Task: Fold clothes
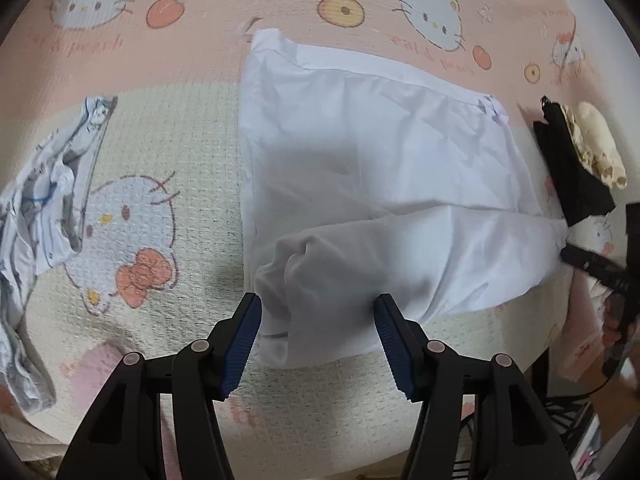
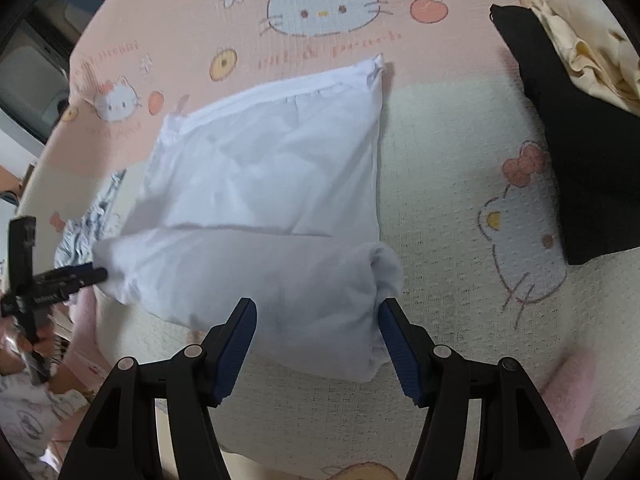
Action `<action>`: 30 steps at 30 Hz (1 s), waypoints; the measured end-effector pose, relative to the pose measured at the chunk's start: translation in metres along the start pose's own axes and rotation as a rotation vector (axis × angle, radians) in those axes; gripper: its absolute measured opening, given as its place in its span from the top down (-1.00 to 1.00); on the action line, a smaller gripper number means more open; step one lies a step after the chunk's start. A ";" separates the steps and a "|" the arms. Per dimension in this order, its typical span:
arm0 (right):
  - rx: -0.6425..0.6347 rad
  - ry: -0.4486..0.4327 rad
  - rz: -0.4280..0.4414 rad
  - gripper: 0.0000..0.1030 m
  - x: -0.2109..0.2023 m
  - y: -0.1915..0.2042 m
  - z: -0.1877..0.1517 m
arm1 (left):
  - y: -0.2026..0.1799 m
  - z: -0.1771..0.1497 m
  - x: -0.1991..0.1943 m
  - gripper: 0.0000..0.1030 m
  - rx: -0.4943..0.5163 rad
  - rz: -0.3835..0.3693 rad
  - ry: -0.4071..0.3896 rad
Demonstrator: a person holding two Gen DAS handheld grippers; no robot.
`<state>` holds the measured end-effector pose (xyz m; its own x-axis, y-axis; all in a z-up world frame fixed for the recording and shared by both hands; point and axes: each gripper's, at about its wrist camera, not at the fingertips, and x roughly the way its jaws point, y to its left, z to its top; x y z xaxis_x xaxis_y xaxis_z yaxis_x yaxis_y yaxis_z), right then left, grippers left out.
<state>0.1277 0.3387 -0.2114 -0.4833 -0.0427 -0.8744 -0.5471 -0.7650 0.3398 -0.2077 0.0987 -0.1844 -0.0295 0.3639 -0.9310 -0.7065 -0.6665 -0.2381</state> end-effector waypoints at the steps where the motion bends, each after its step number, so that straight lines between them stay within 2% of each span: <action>1: 0.006 0.001 0.002 -0.22 0.001 -0.001 -0.001 | 0.000 0.000 0.002 -0.08 -0.003 -0.009 0.006; 8: 0.061 -0.019 0.009 -0.21 0.000 -0.003 -0.003 | -0.015 -0.005 0.008 -0.08 0.064 0.010 0.007; 10: 0.056 -0.018 -0.019 0.03 0.001 -0.002 -0.004 | -0.019 -0.007 0.009 -0.08 0.073 0.026 -0.008; 11: 0.043 -0.021 -0.036 0.20 0.001 0.000 -0.004 | -0.020 -0.008 0.009 0.00 0.077 0.032 -0.016; 12: 0.029 -0.025 -0.053 0.37 0.000 0.002 -0.005 | -0.021 -0.009 0.008 0.17 0.076 0.032 -0.023; 13: 0.016 -0.029 -0.070 0.47 0.000 0.003 -0.005 | -0.021 -0.009 0.006 0.20 0.072 0.030 -0.028; 15: -0.005 -0.038 -0.097 0.63 -0.003 0.005 -0.005 | -0.018 -0.009 0.002 0.48 0.056 0.021 -0.040; 17: -0.006 -0.054 -0.108 0.67 -0.008 0.002 -0.003 | -0.009 -0.007 -0.004 0.57 0.047 -0.007 -0.039; 18: -0.006 -0.062 -0.113 0.70 -0.010 0.000 -0.002 | -0.003 -0.006 -0.006 0.59 0.093 -0.027 -0.026; 21: 0.018 -0.061 -0.123 0.72 -0.012 -0.007 0.001 | 0.015 -0.003 -0.011 0.59 0.017 -0.055 -0.020; 25: -0.030 -0.012 -0.171 0.72 -0.001 -0.001 -0.002 | 0.027 -0.001 -0.007 0.59 -0.032 -0.079 0.008; 30: -0.174 0.011 -0.277 0.73 0.012 0.017 -0.008 | 0.021 -0.009 -0.013 0.57 0.025 -0.039 -0.004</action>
<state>0.1180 0.3202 -0.2193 -0.3244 0.1762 -0.9294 -0.5312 -0.8469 0.0249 -0.2158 0.0742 -0.1795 -0.0041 0.3922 -0.9199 -0.7249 -0.6348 -0.2674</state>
